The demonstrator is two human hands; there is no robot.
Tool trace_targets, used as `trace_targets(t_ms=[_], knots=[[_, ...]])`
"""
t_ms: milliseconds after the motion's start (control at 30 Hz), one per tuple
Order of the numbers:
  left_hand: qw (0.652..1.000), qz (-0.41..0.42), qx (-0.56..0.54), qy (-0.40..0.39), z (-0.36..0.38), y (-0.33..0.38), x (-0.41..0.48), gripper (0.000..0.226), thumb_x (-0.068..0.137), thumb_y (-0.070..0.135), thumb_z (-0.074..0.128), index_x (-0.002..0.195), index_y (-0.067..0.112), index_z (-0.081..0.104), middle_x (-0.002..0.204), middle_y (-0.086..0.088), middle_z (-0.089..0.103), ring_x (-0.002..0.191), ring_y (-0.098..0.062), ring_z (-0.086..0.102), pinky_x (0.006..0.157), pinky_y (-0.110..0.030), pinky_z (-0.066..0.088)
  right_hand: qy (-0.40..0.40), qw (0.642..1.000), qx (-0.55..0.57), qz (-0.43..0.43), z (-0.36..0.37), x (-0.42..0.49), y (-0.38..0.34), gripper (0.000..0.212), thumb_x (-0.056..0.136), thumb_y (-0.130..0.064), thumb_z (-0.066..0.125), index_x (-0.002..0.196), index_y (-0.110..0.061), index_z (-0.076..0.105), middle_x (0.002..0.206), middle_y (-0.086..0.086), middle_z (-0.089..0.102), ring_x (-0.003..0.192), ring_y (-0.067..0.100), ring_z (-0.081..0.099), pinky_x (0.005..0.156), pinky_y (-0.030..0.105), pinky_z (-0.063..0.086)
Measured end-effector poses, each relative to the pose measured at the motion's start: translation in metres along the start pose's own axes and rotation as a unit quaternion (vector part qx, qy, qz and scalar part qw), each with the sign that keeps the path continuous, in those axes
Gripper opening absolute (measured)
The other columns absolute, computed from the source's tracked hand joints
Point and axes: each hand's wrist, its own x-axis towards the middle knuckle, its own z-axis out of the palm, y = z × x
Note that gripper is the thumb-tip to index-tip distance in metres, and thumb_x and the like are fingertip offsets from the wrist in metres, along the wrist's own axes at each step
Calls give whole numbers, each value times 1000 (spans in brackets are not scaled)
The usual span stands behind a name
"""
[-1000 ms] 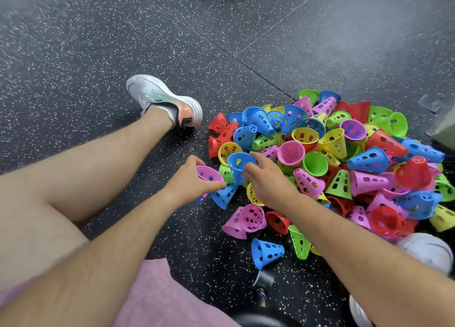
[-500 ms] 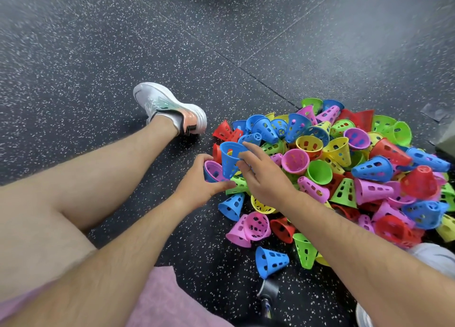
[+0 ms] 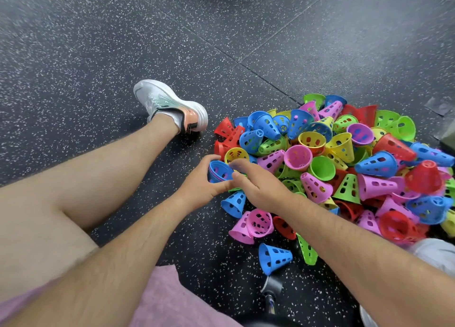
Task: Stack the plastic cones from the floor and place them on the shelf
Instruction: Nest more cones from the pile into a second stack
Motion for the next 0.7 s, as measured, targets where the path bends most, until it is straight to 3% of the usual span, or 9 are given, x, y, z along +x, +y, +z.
trace_targets(t_ms=[133, 267, 333, 433, 600, 700], knots=[[998, -47, 44, 2, -2, -17, 0, 79, 75, 40, 92, 137, 27, 45, 114, 9, 61, 95, 0, 60, 72, -13, 44, -3, 997, -71, 18, 9, 0, 9, 36, 101, -44, 39, 132, -27, 48, 133, -6, 56, 120, 13, 54, 96, 41, 48], [991, -98, 91, -17, -6, -33, -3, 82, 73, 35, 94, 135, 28, 42, 119, -1, 59, 89, -9, 59, 70, -25, 51, -46, 978, -198, -47, 26, -8, 23, 20, 95, -28, 53, 114, -26, 62, 115, -3, 54, 105, 21, 55, 74, 37, 49], [988, -111, 104, -24, -8, -38, -4, 83, 71, 34, 95, 134, 29, 41, 121, -3, 57, 88, -13, 60, 72, -29, 53, -66, 966, -240, -74, 36, -11, 29, 22, 92, -28, 57, 110, -25, 69, 115, 3, 58, 106, 27, 55, 83, 41, 50], [986, -121, 112, -27, -10, -41, -5, 85, 72, 34, 94, 136, 29, 40, 123, -4, 55, 87, -13, 61, 70, -27, 53, -73, 944, -309, -89, 43, -10, 30, 30, 93, -35, 55, 117, -30, 71, 128, 6, 57, 120, 29, 49, 101, 42, 40], [986, -118, 117, -28, -5, -36, -3, 84, 72, 34, 94, 135, 29, 39, 118, -2, 57, 84, -15, 61, 72, -31, 54, -93, 918, -373, -98, 43, -5, 26, 43, 96, -42, 47, 134, -25, 58, 136, -1, 54, 126, 25, 43, 107, 39, 33], [987, -111, 115, -28, -5, -27, -1, 83, 73, 33, 94, 135, 28, 40, 115, -2, 58, 79, -15, 60, 63, -28, 52, -87, 914, -386, -85, 39, -1, 27, 48, 94, -40, 55, 136, -17, 52, 136, 0, 52, 128, 23, 42, 109, 37, 32]])
